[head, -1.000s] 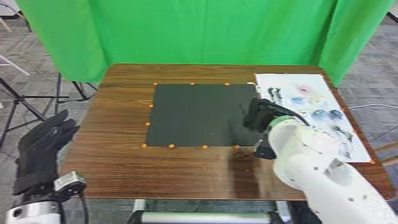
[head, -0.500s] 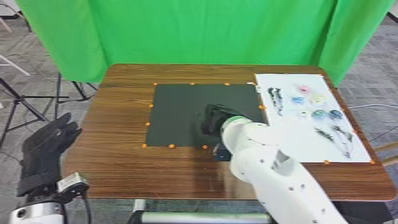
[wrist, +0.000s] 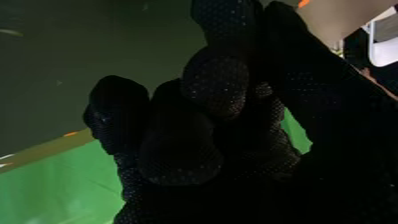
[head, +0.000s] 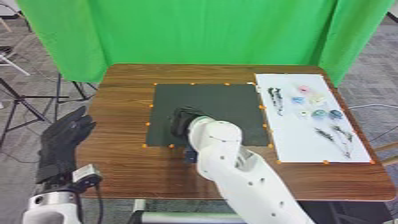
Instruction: Arrange flowers
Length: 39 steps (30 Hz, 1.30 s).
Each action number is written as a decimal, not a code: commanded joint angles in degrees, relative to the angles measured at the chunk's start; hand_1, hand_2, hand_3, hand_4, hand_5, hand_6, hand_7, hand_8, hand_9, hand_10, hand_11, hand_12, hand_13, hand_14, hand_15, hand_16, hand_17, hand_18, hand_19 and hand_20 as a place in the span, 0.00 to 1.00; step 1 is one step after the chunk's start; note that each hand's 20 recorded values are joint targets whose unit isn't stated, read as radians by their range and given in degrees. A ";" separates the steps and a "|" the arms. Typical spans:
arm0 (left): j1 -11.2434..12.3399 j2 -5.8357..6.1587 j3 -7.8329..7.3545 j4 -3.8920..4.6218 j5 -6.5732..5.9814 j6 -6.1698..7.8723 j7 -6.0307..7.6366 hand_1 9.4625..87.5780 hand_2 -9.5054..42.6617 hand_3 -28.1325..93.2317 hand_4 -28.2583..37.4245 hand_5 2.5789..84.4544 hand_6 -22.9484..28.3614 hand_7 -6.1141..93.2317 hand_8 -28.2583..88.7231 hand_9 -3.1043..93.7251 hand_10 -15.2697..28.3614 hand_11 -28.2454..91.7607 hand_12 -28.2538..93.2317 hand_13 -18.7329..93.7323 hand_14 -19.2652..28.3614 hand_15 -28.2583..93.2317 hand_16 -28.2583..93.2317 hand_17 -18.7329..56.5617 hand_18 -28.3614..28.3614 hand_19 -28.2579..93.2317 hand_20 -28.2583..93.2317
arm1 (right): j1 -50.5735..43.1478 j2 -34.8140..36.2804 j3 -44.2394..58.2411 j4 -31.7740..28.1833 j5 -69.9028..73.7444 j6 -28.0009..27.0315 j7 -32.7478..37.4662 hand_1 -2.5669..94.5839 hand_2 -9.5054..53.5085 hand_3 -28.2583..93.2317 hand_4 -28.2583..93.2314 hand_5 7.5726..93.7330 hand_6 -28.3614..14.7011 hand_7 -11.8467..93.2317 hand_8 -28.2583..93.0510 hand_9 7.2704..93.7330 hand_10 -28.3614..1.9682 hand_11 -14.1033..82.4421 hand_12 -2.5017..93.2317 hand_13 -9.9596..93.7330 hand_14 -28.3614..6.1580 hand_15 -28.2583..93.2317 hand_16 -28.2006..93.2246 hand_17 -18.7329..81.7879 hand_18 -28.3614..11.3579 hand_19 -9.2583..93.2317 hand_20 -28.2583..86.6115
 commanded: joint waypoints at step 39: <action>-6.68 -3.01 3.08 1.90 5.15 -4.68 -4.78 0.20 0.30 0.91 0.11 0.48 0.66 0.21 0.15 0.39 0.80 0.53 0.28 0.36 0.95 0.74 0.09 0.13 0.87 0.72 0.25 | -0.62 -6.04 -0.30 5.51 -1.58 -3.17 4.19 0.36 0.16 0.84 0.05 0.87 0.54 0.50 0.17 0.87 0.43 0.77 0.37 0.91 0.60 0.90 0.45 0.77 0.10 1.00 0.62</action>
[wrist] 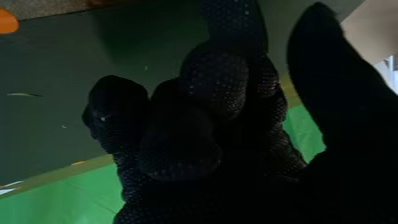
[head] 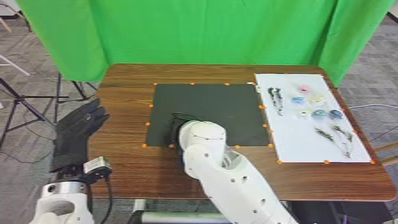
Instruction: Arrange flowers
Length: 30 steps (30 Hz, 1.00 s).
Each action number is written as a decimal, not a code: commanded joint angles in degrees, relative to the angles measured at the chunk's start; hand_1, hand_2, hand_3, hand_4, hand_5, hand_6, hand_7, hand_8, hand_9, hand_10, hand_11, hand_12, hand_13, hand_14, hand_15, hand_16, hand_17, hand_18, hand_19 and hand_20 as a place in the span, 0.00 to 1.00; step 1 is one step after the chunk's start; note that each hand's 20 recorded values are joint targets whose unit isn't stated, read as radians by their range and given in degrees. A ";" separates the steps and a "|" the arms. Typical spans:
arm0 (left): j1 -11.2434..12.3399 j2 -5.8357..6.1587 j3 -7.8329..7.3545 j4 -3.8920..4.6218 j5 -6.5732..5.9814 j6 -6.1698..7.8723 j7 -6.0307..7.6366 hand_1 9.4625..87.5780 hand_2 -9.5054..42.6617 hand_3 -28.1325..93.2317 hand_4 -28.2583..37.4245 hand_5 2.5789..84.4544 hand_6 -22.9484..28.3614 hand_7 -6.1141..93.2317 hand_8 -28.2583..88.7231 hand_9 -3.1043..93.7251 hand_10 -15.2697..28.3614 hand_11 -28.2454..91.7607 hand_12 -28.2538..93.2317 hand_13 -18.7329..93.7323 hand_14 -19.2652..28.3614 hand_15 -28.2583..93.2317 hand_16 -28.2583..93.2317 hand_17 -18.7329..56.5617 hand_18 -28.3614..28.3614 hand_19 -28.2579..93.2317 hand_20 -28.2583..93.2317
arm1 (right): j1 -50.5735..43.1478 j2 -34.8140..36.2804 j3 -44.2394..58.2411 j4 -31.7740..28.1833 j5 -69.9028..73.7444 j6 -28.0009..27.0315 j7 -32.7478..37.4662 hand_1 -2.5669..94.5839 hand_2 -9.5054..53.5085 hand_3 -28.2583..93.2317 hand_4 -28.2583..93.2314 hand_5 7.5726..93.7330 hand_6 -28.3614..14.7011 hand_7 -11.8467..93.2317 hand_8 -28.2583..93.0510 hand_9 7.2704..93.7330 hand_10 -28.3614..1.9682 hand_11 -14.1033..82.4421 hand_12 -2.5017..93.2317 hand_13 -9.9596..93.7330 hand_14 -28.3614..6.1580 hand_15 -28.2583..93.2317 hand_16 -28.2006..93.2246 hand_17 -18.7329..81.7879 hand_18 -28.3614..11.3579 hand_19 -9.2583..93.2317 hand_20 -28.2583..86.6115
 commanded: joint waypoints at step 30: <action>13.64 -0.20 -7.37 -3.95 -0.94 3.81 4.54 0.20 0.29 0.91 0.10 0.48 0.66 0.21 0.15 0.39 0.81 0.53 0.28 0.36 0.94 0.74 0.09 0.13 0.87 0.72 0.25 | 9.40 20.75 -2.05 -17.50 -2.96 13.00 -2.65 0.28 0.24 0.81 0.08 0.81 0.45 0.42 0.18 0.79 0.29 0.74 0.35 0.85 0.47 0.88 0.44 0.71 0.07 1.00 0.53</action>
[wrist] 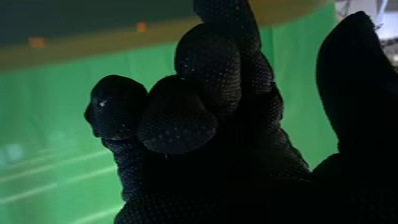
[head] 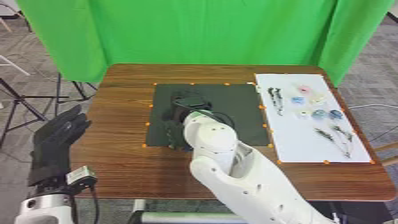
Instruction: Arrange flowers
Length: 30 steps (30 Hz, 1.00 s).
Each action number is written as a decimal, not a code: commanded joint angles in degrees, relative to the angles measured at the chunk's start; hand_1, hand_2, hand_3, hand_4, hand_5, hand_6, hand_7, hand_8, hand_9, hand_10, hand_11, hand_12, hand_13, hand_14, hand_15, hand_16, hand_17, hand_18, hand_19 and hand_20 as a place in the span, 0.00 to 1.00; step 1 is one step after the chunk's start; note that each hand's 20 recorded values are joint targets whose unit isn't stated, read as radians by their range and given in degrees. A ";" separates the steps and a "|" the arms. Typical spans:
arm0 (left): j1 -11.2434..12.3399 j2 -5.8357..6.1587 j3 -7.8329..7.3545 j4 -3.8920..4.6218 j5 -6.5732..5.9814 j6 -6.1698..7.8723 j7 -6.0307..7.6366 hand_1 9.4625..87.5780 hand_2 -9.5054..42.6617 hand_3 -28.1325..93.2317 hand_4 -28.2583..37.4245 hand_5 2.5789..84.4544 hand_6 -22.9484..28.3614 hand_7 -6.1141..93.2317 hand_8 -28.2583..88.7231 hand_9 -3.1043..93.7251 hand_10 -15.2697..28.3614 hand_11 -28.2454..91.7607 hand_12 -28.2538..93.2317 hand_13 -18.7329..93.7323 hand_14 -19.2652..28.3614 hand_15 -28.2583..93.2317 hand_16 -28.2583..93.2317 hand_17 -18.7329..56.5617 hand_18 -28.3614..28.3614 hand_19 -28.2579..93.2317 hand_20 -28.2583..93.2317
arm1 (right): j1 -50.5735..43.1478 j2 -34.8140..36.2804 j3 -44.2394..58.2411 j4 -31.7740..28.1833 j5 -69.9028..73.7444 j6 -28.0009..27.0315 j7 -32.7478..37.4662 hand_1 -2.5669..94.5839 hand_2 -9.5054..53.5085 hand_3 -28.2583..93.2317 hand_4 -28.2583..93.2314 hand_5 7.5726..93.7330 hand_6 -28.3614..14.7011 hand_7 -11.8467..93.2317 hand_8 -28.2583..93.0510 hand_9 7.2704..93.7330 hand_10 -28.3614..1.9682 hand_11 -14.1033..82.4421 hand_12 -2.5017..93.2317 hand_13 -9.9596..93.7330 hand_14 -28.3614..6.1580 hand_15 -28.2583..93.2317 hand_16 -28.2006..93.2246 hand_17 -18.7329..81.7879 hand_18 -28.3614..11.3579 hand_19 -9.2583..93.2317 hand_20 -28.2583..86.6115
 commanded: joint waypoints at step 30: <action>4.51 3.24 1.51 -0.92 -2.50 3.73 3.93 0.20 0.28 0.91 0.10 0.47 0.65 0.21 0.15 0.38 0.80 0.53 0.28 0.35 0.94 0.73 0.10 0.12 0.87 0.71 0.26 | -28.68 38.03 36.96 -11.02 13.58 19.30 10.47 0.32 0.19 0.86 0.06 0.60 0.30 0.24 0.18 0.57 0.08 0.34 0.19 0.73 0.38 0.87 0.35 0.61 0.11 1.00 0.30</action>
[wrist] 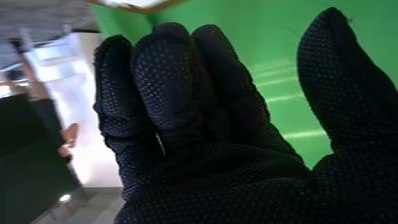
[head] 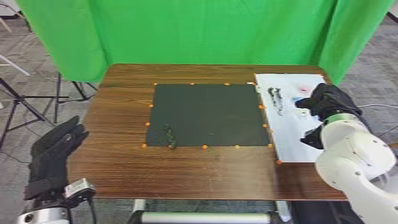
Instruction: Arrange flowers
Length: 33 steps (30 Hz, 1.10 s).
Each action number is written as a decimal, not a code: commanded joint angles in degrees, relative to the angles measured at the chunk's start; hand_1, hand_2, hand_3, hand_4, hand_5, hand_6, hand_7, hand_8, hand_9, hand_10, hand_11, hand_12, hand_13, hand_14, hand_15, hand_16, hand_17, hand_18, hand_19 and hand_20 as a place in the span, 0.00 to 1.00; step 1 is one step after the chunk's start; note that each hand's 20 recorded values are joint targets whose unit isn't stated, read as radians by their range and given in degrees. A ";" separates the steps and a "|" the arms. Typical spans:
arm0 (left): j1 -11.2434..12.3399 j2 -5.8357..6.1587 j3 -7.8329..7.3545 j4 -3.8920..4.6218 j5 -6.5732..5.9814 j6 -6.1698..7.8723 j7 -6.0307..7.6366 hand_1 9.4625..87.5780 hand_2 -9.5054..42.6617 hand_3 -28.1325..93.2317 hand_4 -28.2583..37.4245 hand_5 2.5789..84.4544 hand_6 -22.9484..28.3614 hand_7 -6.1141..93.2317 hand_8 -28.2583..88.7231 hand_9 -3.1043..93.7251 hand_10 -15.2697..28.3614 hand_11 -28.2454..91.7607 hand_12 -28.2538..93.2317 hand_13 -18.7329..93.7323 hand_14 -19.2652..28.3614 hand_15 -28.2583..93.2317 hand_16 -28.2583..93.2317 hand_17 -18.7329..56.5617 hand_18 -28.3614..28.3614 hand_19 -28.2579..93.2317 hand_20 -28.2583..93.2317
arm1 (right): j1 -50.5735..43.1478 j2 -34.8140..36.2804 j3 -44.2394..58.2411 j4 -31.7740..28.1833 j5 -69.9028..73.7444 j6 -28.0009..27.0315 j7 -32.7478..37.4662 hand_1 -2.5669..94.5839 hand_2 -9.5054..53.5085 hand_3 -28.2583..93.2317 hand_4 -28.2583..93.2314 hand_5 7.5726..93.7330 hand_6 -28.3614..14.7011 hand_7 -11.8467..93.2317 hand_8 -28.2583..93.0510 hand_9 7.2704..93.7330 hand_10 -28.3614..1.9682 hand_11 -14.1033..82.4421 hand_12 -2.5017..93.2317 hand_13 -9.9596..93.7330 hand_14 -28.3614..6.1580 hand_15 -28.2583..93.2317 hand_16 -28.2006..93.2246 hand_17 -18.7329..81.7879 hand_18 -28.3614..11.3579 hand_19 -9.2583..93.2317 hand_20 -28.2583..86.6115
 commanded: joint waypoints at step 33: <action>-1.01 -5.60 -0.70 -0.27 4.83 -3.67 -3.61 0.20 0.28 0.91 0.11 0.48 0.66 0.21 0.15 0.38 0.80 0.53 0.28 0.36 0.94 0.74 0.09 0.12 0.87 0.71 0.26 | -8.21 -1.97 11.87 4.92 6.65 -20.91 14.09 0.35 0.16 0.81 0.08 0.71 0.23 0.22 0.19 0.67 0.10 0.68 0.28 0.82 0.50 0.92 0.41 0.72 0.12 1.00 0.51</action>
